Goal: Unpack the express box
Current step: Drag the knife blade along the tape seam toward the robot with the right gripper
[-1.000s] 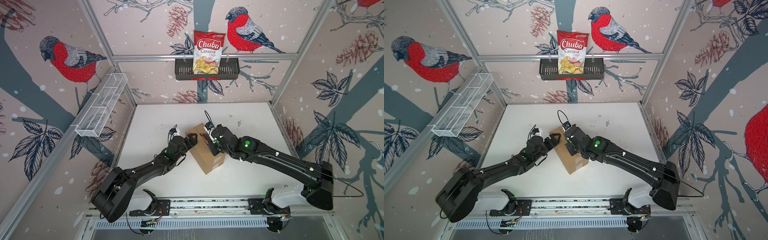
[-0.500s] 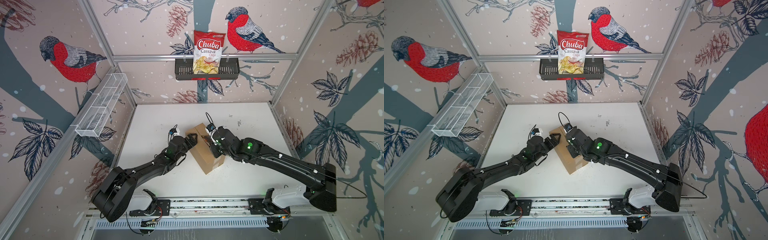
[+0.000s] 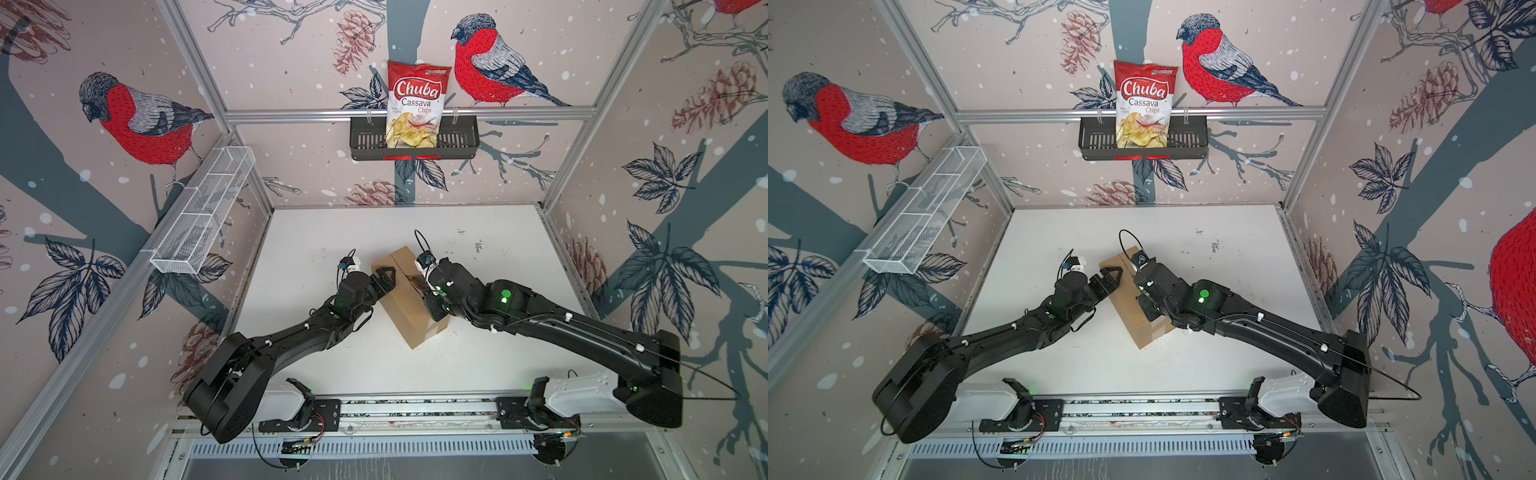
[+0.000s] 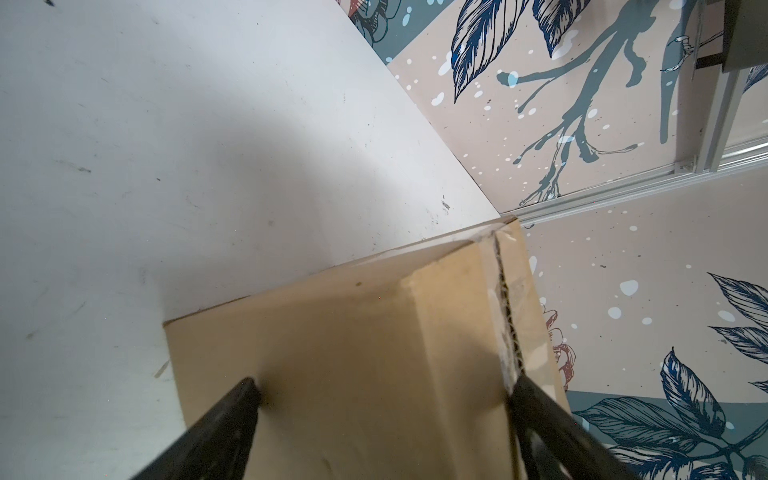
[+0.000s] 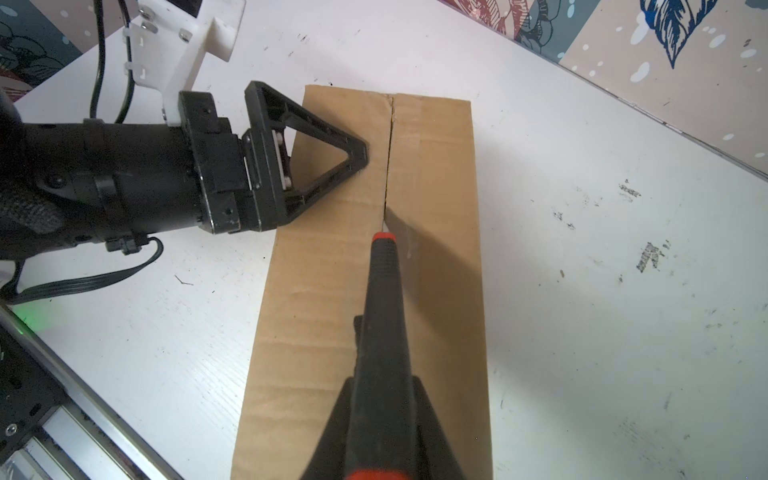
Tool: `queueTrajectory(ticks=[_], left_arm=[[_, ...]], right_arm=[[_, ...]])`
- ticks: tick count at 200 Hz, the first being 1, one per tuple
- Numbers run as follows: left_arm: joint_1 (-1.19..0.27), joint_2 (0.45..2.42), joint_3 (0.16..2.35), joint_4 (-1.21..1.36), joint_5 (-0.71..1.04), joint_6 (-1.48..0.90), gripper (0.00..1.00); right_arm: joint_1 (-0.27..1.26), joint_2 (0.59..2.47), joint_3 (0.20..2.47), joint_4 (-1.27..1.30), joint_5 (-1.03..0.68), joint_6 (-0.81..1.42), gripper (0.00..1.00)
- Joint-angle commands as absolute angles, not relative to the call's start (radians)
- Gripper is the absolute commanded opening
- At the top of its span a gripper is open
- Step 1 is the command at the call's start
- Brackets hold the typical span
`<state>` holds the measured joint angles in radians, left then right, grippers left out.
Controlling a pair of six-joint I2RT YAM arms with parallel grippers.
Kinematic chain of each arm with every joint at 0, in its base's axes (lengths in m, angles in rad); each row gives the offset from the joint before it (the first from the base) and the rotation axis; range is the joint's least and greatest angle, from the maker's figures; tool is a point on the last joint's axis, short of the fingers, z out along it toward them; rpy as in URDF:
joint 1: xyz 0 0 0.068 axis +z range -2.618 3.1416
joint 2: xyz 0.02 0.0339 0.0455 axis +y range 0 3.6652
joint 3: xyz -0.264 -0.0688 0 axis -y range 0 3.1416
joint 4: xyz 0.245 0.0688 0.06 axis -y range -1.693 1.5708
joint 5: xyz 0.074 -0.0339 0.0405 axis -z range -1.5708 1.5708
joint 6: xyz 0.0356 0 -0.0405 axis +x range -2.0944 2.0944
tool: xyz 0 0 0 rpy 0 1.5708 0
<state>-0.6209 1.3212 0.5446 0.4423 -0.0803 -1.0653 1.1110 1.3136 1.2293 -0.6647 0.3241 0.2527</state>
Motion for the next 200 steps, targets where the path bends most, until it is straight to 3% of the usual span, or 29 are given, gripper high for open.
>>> queueTrajectory(ticks=[1, 200], left_arm=[[-0.624, 1.325, 0.549, 0.403, -0.097, -1.058, 0.93], [-0.638, 1.331, 0.557, 0.379, -0.127, -1.066, 0.93]], right_arm=[[1.118, 1.302, 1.227, -0.694, 0.347, 0.276, 0.0], [1.187, 1.215, 1.217, -0.803, 0.395, 0.377, 0.0]])
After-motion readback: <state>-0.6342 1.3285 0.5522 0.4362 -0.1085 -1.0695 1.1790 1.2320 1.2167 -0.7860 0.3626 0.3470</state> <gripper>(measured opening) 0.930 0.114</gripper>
